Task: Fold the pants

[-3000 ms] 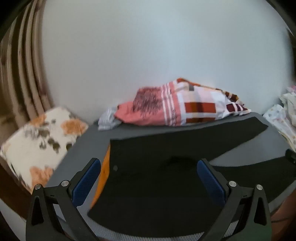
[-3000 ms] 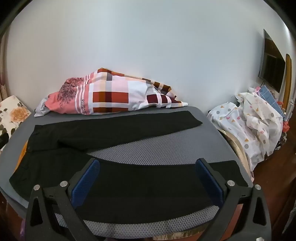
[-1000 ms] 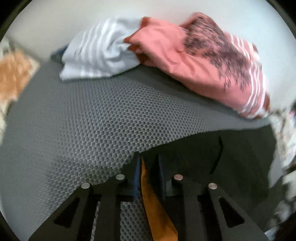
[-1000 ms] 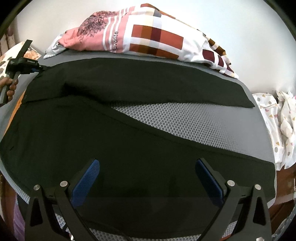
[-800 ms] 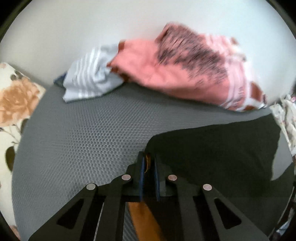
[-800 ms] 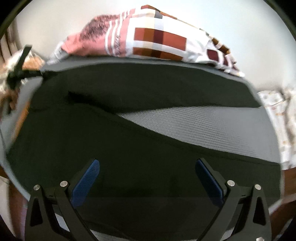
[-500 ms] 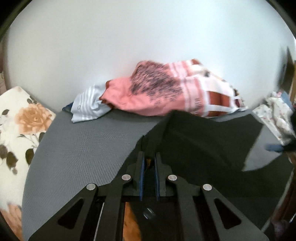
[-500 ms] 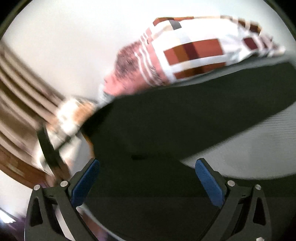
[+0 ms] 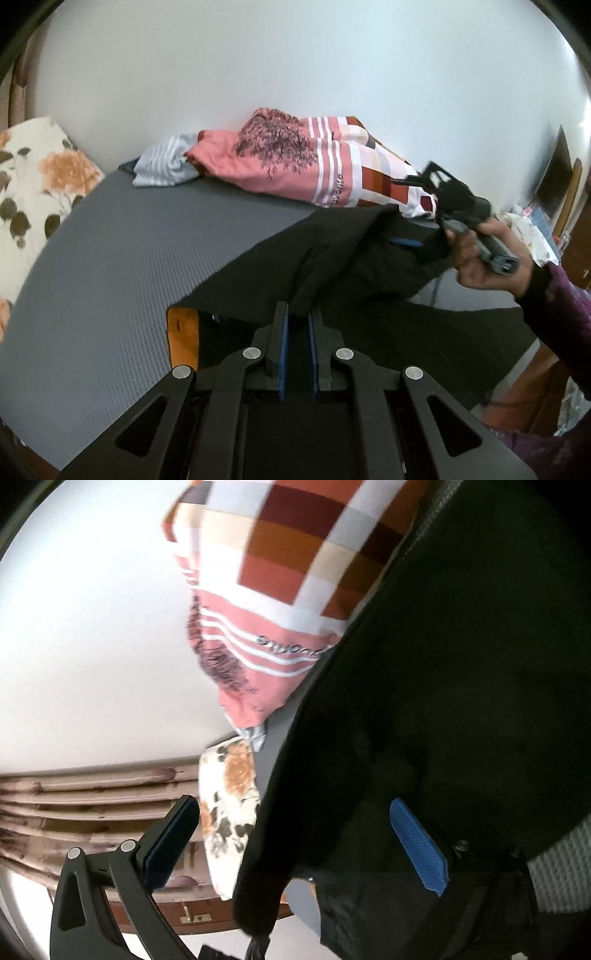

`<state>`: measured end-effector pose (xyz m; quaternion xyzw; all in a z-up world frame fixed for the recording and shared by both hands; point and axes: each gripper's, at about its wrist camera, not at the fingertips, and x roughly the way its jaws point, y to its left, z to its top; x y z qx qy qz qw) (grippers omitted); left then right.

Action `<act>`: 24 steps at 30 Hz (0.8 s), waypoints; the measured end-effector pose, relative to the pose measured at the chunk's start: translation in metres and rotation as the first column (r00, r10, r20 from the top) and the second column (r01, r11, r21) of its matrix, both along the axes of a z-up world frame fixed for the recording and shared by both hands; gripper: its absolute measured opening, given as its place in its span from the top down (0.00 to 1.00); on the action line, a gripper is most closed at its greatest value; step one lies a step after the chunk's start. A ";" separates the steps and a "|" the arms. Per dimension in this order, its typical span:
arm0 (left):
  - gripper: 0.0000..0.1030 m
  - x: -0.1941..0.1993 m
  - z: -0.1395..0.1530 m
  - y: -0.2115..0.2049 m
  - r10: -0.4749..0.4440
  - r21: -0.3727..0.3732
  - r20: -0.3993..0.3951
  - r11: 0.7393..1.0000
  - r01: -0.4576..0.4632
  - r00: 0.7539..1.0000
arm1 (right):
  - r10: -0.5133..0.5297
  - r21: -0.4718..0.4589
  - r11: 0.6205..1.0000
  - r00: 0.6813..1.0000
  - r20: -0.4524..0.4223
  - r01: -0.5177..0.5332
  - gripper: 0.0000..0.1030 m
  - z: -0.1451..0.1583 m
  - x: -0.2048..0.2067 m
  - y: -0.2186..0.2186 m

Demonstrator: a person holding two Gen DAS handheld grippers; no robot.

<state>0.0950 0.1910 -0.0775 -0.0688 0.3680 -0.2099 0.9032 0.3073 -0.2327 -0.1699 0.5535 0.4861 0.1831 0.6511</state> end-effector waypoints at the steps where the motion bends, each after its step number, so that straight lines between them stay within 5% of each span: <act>1: 0.91 -0.002 -0.001 -0.001 0.006 -0.004 -0.004 1.000 -0.006 1.000 | 0.001 -0.025 1.000 1.000 0.004 -0.001 0.07 -0.001 0.006 0.001; 2: 0.91 -0.003 -0.003 0.000 0.008 -0.008 -0.013 1.000 -0.008 1.000 | 0.008 -0.054 0.999 1.000 0.007 -0.008 0.23 0.000 0.013 0.001; 3: 0.90 -0.003 -0.004 0.000 0.016 -0.012 -0.021 1.000 -0.016 1.000 | 0.023 -0.093 0.995 1.000 0.005 -0.022 0.51 0.000 0.019 0.001; 5: 0.90 -0.002 -0.008 0.004 0.029 -0.021 -0.045 0.999 -0.030 0.999 | 0.031 -0.189 0.982 1.000 0.001 -0.030 0.92 0.003 0.024 0.002; 8: 0.90 -0.004 -0.009 0.014 0.053 -0.025 -0.062 0.998 -0.055 0.997 | 0.036 -0.211 0.977 0.998 0.056 -0.023 0.92 0.015 0.011 0.003; 13: 0.90 -0.019 -0.016 0.038 0.101 -0.018 -0.111 0.994 -0.104 0.989 | 0.082 -0.267 0.963 0.982 0.170 -0.034 0.92 0.049 -0.090 0.015; 19: 0.90 -0.046 -0.035 0.050 0.138 0.060 -0.171 0.990 -0.129 0.976 | 0.118 -0.286 0.954 0.990 0.072 -0.092 0.93 0.015 -0.198 0.027; 24: 0.90 -0.064 -0.055 0.062 0.168 0.058 -0.221 0.986 -0.159 0.961 | 0.145 -0.304 0.941 0.989 -0.026 -0.146 0.93 -0.026 -0.226 0.038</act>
